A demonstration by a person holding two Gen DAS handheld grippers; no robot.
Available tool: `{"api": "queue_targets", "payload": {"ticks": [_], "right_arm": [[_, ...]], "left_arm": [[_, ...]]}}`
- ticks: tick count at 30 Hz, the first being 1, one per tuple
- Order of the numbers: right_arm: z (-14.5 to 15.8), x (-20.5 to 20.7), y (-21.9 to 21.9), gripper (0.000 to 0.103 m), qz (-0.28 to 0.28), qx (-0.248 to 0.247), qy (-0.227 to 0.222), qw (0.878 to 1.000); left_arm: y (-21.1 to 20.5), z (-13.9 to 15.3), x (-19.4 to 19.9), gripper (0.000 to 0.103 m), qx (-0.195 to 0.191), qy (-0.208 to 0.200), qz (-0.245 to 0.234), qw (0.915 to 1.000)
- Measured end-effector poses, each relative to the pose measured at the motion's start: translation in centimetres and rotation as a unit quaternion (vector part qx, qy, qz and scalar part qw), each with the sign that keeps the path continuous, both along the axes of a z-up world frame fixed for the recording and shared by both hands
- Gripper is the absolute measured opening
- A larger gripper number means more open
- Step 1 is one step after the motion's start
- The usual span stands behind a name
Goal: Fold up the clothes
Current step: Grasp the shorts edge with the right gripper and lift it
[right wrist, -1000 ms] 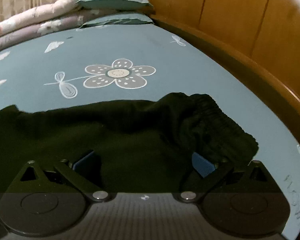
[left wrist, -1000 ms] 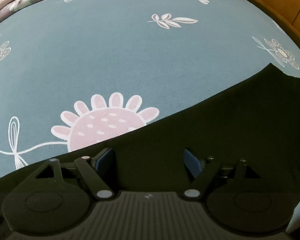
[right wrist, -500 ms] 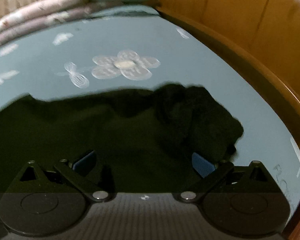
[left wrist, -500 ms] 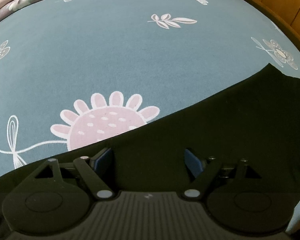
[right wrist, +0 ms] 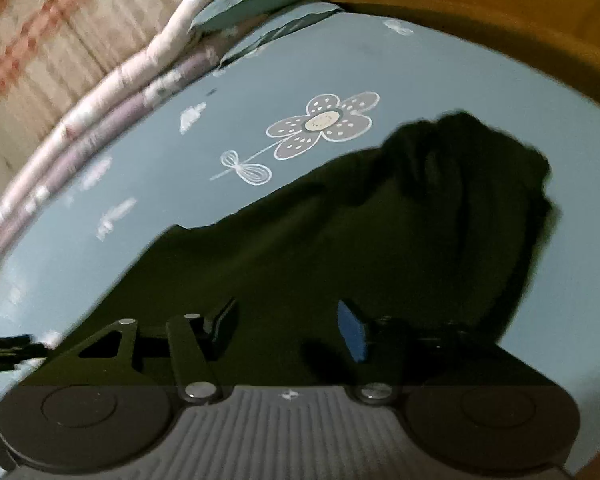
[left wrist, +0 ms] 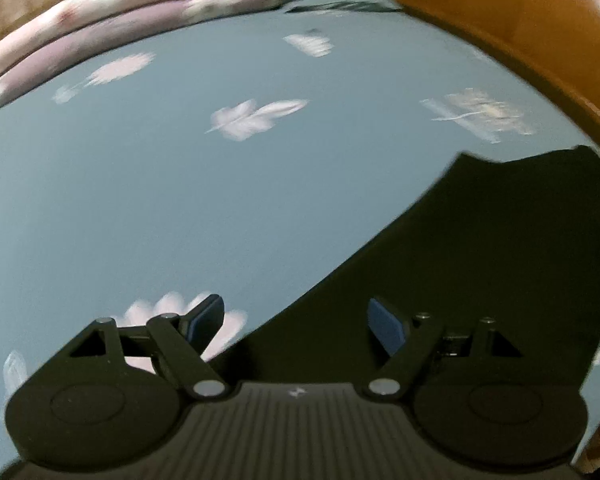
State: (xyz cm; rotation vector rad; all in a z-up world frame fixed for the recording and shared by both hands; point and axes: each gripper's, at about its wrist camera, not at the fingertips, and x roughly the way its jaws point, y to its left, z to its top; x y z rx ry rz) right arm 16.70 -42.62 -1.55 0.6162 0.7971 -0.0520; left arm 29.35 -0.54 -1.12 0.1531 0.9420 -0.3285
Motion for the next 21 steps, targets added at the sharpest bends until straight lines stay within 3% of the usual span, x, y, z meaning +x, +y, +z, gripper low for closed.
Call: {"api": "queue_targets", "payload": {"ticks": [6, 13, 16, 21], "right_arm": [[-1.9, -3.7, -0.2, 0.048, -0.045, 0.115, -0.008, 0.992], [-6.2, -6.1, -0.5, 0.047, -0.106, 0.244, -0.002, 0.964], [-7.1, -6.4, -0.5, 0.047, -0.123, 0.268, 0.003, 0.955], [-7.0, -6.0, -0.6, 0.046, -0.123, 0.26, 0.012, 0.958]], "left_arm": [[-5.0, 0.9, 1.0, 0.079, -0.031, -0.02, -0.086, 0.9956], [-8.3, 1.0, 0.6, 0.079, -0.057, -0.015, -0.135, 0.9891], [-8.3, 0.6, 0.5, 0.079, -0.056, -0.009, -0.137, 0.989], [-8.0, 0.0, 0.8, 0.079, -0.053, 0.005, -0.126, 0.9906]]}}
